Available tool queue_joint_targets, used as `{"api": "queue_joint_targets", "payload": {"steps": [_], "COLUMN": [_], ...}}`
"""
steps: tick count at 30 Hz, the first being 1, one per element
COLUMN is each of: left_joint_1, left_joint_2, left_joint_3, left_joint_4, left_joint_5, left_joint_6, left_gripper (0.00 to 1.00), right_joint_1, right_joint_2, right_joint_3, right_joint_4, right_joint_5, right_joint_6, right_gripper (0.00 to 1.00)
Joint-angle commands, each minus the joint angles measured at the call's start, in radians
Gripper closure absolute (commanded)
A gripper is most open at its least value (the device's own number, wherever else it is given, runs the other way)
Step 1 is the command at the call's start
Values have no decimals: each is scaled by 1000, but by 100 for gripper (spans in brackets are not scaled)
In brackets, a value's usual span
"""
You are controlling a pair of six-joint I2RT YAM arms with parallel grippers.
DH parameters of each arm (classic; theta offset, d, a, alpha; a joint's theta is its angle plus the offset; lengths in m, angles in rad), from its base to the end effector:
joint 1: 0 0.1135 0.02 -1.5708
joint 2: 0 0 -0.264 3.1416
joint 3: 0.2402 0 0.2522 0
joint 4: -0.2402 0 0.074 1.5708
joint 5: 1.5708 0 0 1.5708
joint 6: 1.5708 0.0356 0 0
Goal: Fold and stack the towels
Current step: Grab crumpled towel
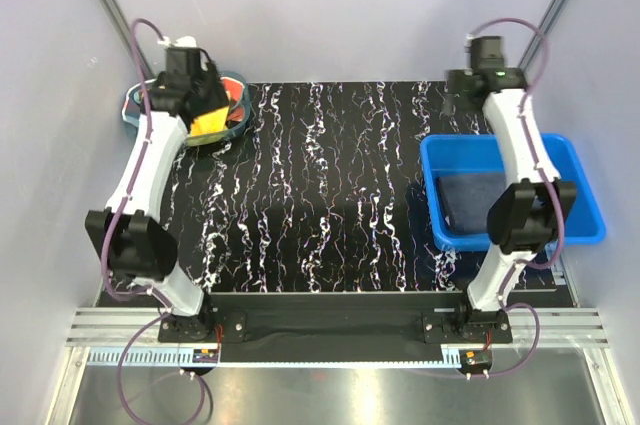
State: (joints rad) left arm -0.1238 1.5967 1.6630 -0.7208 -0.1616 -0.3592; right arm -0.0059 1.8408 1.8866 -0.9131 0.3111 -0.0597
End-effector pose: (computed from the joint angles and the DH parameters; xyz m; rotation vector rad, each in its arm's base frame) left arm 0.3519 -0.0380 0.3871 -0.3479 2.1892 -0.0871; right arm 0.4021 -0.0133 0.3568 0.0741 2.4222 -0.4083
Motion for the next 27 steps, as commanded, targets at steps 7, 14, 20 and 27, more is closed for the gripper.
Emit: {"api": "queue_joint_targets", "payload": {"steps": [7, 14, 20, 27], "left_joint_1": [205, 207, 205, 141], "left_joint_2": [463, 687, 665, 347], "left_joint_3": [444, 469, 584, 552], "left_joint_4": [-49, 24, 27, 150], "left_joint_5": [-46, -22, -32, 46], "left_joint_6": [149, 200, 180, 204], "left_gripper": [41, 45, 100, 100], "right_joint_1": [214, 218, 224, 224], "right_joint_2": [-144, -126, -87, -107], "right_joint_3": [-3, -58, -3, -24], "right_joint_4": [107, 160, 123, 157], "right_joint_5": [-222, -271, -270, -308], "right_joint_6": [138, 121, 92, 115], "right_gripper": [0, 0, 0, 0]}}
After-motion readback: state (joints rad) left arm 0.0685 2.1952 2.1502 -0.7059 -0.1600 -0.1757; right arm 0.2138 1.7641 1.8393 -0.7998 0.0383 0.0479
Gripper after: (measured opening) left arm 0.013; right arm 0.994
